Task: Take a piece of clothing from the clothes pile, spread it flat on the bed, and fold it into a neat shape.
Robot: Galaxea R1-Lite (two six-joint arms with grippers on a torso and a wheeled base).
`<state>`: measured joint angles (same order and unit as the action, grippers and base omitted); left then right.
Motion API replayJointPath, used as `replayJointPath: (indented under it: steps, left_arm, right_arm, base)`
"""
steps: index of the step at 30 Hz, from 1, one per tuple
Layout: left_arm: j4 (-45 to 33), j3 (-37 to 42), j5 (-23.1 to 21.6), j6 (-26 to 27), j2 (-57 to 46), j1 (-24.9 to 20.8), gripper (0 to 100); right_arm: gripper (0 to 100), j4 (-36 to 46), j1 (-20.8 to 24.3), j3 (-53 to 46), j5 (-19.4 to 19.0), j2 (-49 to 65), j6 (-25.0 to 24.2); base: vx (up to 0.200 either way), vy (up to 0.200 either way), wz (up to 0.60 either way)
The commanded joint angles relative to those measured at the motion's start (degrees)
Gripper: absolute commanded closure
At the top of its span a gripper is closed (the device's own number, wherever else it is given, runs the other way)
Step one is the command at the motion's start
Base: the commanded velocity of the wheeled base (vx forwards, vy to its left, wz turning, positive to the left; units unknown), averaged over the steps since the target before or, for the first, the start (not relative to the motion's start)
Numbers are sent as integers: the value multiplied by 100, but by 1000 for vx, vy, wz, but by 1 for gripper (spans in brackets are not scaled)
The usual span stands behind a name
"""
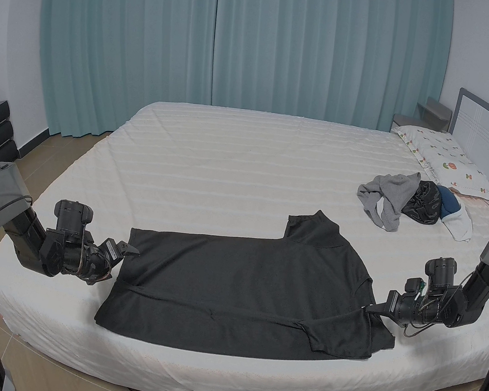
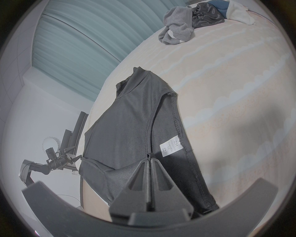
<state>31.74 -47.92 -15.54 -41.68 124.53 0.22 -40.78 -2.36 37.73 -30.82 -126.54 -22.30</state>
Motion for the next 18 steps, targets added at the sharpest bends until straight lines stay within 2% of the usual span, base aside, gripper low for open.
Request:
replayJointPath:
  steps: [1, 4, 5, 15, 18]
  left_arm:
    - [165, 151, -1, 37, 45, -4, 0]
    - [165, 143, -1, 37, 116, -13, 0]
    - [165, 143, -1, 37, 142, -22, 100]
    - [165, 266, 7, 55, 160, -13, 100]
    - [165, 398, 7, 72, 72, 110, 100]
  right_arm:
    - [100, 0, 8, -2, -3, 24, -3]
    - [100, 0, 8, -11, -3, 24, -12]
    - [100, 0, 8, -11, -3, 24, -12]
    - [100, 0, 8, -20, -12, 24, -12]
    - [100, 0, -1, -20, -12, 33, -20]
  base:
    - [0, 0, 0]
    - [0, 0, 0]
    - [0, 0, 0]
    - [0, 0, 0]
    - [0, 0, 0]
